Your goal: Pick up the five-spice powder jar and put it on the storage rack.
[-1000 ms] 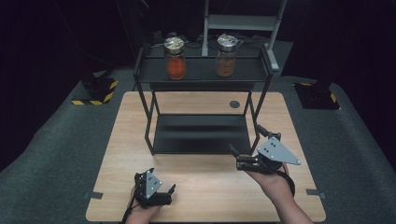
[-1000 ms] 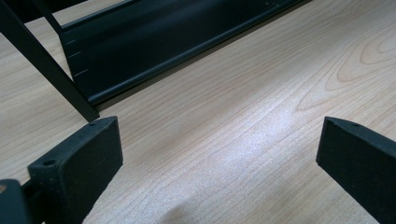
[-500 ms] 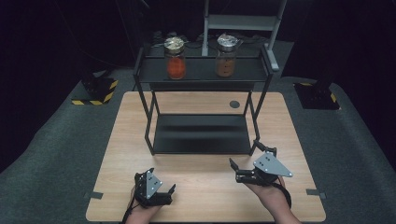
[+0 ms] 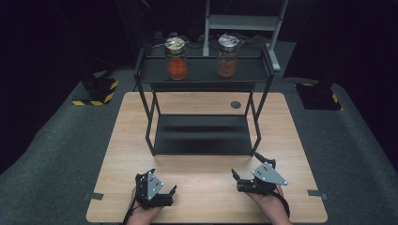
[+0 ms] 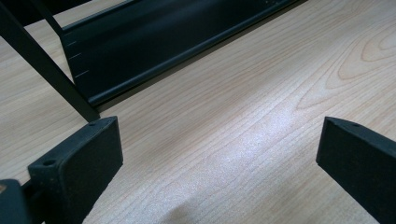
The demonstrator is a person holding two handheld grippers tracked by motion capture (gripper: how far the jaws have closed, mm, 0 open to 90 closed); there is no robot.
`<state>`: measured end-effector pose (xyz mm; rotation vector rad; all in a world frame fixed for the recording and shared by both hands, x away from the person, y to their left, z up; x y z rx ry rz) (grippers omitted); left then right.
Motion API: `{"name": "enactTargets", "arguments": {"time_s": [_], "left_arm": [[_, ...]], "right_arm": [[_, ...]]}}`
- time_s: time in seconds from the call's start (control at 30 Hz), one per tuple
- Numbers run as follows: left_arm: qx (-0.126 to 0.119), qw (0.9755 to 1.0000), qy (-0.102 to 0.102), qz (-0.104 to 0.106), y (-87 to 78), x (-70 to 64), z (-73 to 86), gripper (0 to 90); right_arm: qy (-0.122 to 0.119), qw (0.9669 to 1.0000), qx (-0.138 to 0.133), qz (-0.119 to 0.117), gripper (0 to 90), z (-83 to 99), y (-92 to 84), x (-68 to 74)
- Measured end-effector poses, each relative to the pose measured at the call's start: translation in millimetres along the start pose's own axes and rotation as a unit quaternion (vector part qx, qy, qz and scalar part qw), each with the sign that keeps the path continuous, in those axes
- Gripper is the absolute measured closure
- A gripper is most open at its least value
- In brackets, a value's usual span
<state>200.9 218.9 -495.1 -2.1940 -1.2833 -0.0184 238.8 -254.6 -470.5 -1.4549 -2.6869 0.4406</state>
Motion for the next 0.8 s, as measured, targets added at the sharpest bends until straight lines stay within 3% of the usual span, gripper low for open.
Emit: {"name": "enactTargets", "arguments": {"time_s": [0.53,0.8], "left_arm": [[0.003,1.0,0.005,-0.003,0.5,-1.9,-1.2,0.6],[-0.002,1.0,0.005,0.005,-1.1,-0.1,0.7,0.6]], "right_arm": [[0.003,0.9979,0.063,0.016,0.0,28.9,6.1,-4.6],[0.012,0.9985,0.051,0.014,0.0,30.5,2.2,-7.8]]}}
Point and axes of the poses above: each handheld gripper's, and its own axes: y roughly forward along the jaws, z roughly out of its underside, x roughly to its left, the point moved 3 cm from there along y, roughly forward along the jaws, and after that the axes turned 7 degrees about y, right-handed, at the moved point
